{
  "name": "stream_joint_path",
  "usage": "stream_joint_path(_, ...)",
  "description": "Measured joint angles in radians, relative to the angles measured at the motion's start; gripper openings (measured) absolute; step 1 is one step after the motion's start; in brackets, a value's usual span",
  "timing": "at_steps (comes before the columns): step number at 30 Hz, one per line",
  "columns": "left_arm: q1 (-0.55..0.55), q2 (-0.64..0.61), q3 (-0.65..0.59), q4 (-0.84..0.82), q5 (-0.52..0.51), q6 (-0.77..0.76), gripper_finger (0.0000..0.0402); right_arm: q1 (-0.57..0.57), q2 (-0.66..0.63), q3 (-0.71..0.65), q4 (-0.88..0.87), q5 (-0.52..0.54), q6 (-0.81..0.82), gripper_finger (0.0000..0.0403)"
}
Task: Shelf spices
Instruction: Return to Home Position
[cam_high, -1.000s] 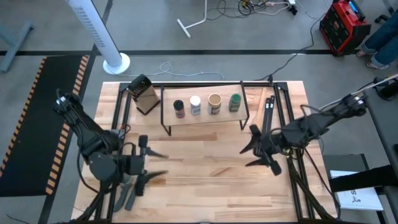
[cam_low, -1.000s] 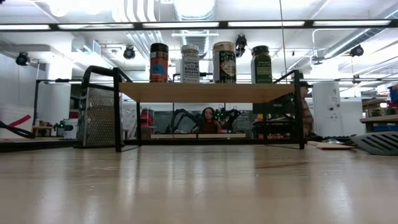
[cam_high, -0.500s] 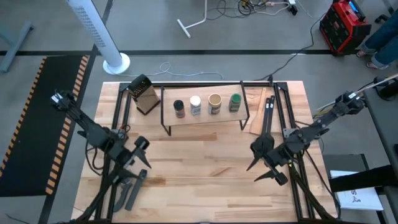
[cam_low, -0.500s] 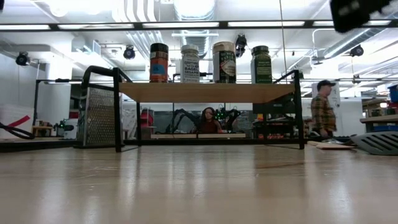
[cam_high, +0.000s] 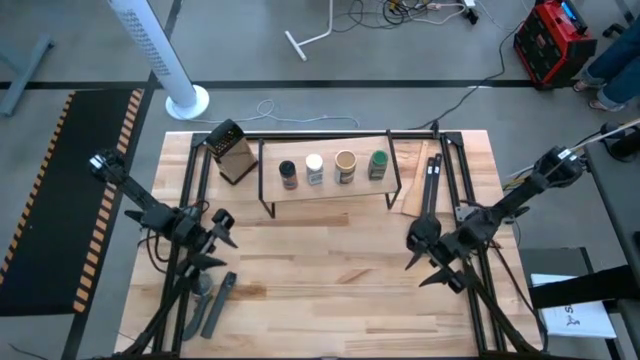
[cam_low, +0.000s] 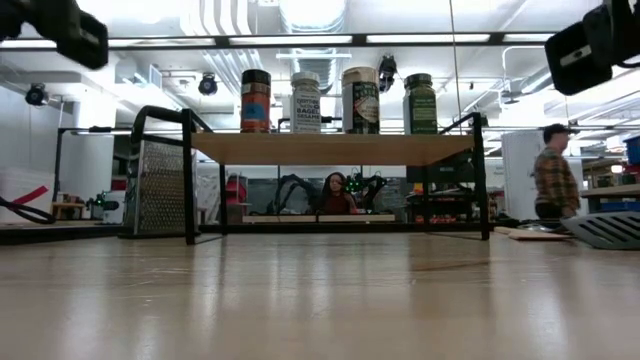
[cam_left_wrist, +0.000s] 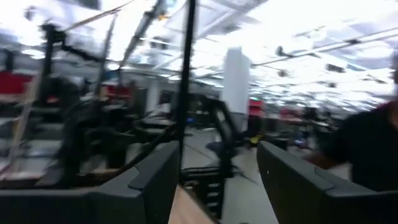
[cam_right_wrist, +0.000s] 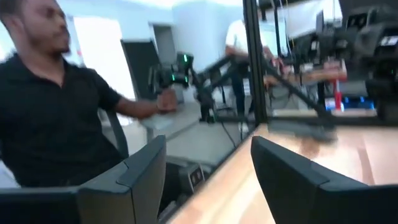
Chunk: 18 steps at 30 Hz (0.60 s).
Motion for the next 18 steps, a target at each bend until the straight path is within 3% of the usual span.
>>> stream_joint_path(4, 0.000, -0.029, -0.018, -0.066, -0.088, -0.034, 0.0204, 0.000, 0.008, -0.001, -0.039, 0.000, 0.000, 0.0219)
stream_joint_path(18, 0.001, -0.015, -0.017, -0.335, -0.149, -0.069, 0.0204, 0.000, 0.021, 0.000, -0.136, 0.000, -0.001, 0.0236)
